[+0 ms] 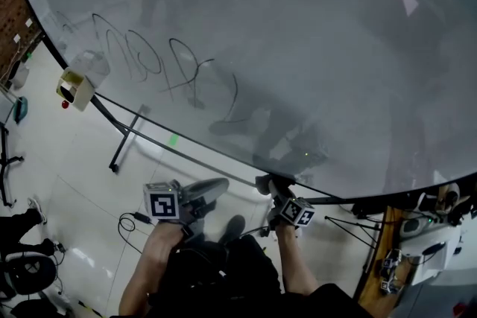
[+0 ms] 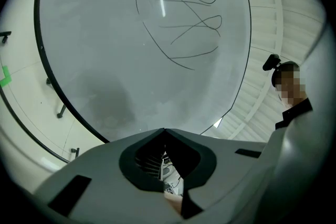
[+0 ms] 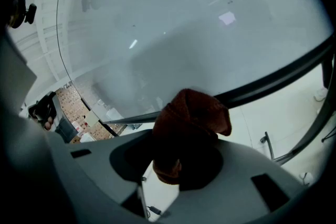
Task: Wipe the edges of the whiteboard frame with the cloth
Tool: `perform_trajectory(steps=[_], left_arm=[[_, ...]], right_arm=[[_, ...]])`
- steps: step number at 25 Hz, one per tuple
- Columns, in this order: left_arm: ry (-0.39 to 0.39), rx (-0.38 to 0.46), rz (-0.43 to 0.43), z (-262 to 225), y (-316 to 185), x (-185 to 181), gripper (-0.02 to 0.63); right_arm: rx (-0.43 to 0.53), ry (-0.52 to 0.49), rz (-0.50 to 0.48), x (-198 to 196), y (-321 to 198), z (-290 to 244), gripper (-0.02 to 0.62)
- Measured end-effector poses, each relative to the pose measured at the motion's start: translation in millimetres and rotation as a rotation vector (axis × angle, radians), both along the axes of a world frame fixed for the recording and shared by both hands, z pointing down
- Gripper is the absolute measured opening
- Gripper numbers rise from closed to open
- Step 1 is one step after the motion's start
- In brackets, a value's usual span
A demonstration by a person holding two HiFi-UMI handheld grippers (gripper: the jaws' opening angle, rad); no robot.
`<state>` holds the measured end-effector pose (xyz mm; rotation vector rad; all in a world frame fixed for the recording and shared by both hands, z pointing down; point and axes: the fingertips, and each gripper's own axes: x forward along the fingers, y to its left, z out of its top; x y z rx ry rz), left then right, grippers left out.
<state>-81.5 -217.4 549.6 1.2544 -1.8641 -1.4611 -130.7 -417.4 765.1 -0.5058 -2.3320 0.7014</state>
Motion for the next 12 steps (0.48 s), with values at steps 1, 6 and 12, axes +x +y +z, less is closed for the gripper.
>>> perform_trajectory(steps=[1,6,12], left_arm=[[-0.002,0.007,-0.006,-0.5,7.1,-0.3,-0.014],[-0.006,0.008,-0.026,0.8,37.5,-0.7,-0.014],[-0.015,0.013,-0.038,0.6,71.2,2.2,-0.014]], right_arm=[[0.001,-0.001,0.001,-1.3,4.6,0.2,0.129],[-0.003,-0.002,0.023,-6.3,22.0,1.3,0.129],[-0.033,0.003,0.066,-8.9,37.5,-0.4,0.129]])
